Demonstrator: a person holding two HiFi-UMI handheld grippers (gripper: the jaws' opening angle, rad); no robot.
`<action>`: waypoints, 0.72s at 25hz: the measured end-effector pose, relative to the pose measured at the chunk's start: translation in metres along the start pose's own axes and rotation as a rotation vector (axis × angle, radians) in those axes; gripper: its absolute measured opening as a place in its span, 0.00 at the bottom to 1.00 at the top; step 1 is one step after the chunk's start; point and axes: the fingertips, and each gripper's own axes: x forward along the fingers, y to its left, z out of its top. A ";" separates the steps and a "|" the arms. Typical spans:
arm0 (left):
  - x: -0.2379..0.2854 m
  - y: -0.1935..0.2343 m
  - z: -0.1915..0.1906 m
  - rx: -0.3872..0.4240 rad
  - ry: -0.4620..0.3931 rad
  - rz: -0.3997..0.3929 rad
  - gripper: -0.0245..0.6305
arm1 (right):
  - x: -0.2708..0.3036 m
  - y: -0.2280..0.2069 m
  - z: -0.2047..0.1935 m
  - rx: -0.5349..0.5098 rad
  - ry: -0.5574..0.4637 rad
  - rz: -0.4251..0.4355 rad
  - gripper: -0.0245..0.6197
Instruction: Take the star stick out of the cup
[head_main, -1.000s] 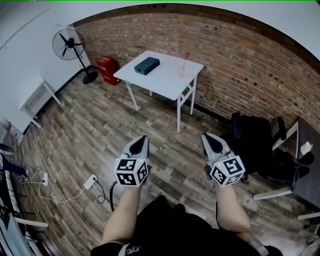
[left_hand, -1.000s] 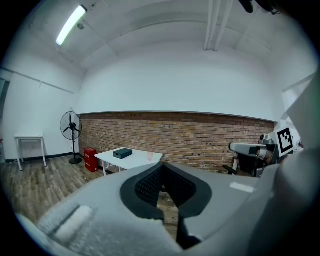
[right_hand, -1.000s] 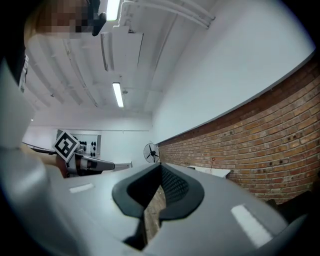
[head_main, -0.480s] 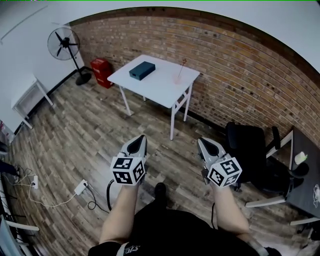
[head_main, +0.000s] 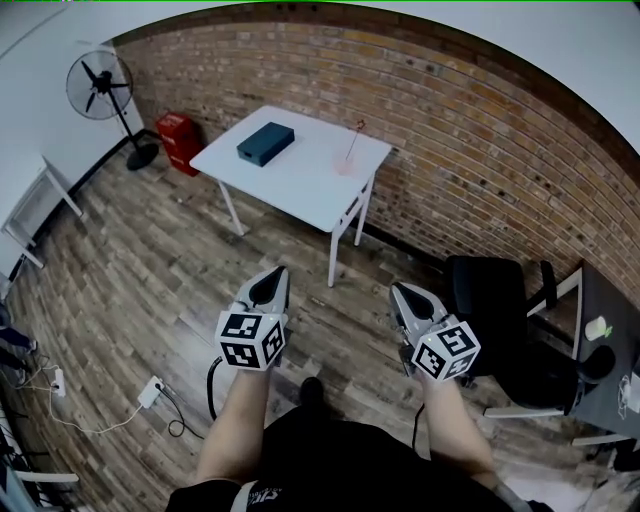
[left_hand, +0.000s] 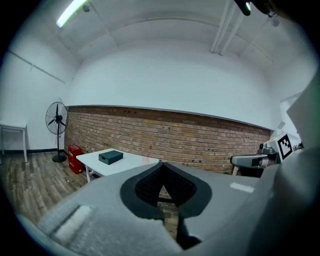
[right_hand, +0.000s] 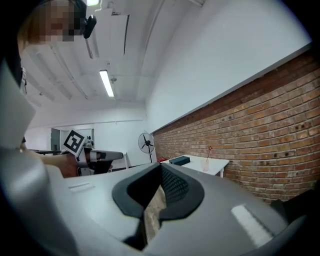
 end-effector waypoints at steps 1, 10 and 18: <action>0.009 0.006 0.001 -0.001 0.008 -0.009 0.04 | 0.009 -0.003 0.000 0.005 0.002 -0.004 0.04; 0.083 0.050 0.010 0.017 0.034 -0.086 0.04 | 0.076 -0.034 -0.006 0.026 0.038 -0.064 0.04; 0.122 0.078 0.017 0.001 0.032 -0.144 0.04 | 0.112 -0.048 -0.002 0.014 0.054 -0.120 0.04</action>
